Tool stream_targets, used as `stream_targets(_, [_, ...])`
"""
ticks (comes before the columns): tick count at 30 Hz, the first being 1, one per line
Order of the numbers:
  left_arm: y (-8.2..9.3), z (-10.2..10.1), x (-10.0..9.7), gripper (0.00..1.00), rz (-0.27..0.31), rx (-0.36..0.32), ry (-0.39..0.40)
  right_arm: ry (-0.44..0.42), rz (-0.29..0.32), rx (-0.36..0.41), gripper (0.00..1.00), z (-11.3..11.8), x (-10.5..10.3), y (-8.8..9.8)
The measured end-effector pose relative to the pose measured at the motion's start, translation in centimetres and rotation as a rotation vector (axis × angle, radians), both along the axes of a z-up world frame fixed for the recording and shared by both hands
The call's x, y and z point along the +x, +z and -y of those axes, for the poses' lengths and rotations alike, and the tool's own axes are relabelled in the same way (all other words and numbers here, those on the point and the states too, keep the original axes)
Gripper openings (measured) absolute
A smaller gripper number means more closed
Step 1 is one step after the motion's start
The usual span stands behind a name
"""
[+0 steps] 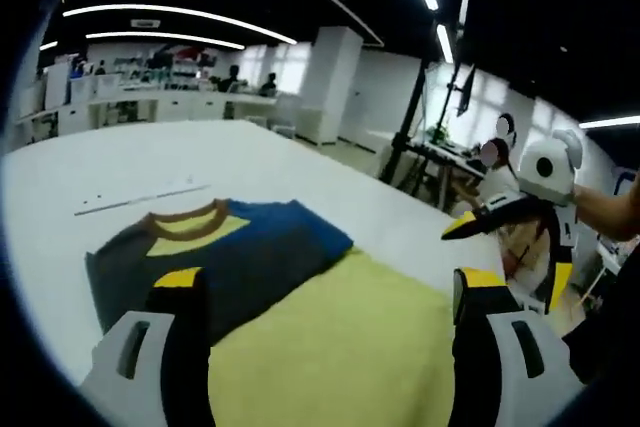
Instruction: Fold the garment on the visible template until the final outline fits inside the template.
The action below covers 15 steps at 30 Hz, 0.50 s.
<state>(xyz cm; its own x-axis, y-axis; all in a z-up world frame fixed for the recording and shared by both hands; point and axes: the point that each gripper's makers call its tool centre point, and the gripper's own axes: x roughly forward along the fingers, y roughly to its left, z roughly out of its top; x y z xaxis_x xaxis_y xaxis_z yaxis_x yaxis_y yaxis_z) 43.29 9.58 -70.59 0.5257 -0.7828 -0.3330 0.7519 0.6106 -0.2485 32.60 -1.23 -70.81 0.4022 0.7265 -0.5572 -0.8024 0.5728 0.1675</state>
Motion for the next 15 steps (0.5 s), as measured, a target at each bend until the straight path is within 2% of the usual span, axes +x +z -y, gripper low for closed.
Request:
stream_targets(4, [-0.6, -2.3, -1.5, 0.99, 0.007, 0.038, 0.003, 0.016, -0.006, -0.017, 0.99, 0.1, -0.4, -0.2])
stream_targets(10, [-0.6, -5.2, -2.6, 0.99, 0.024, 0.06, 0.031, 0.039, -0.016, -0.048, 0.97, 0.5, -1.0, -0.7])
stream_targets(15, [-1.0, -6.9, -3.8, 0.96, 0.016, 0.084, 0.042, 0.069, -0.027, -0.08, 0.96, 0.6, -1.7, -1.4])
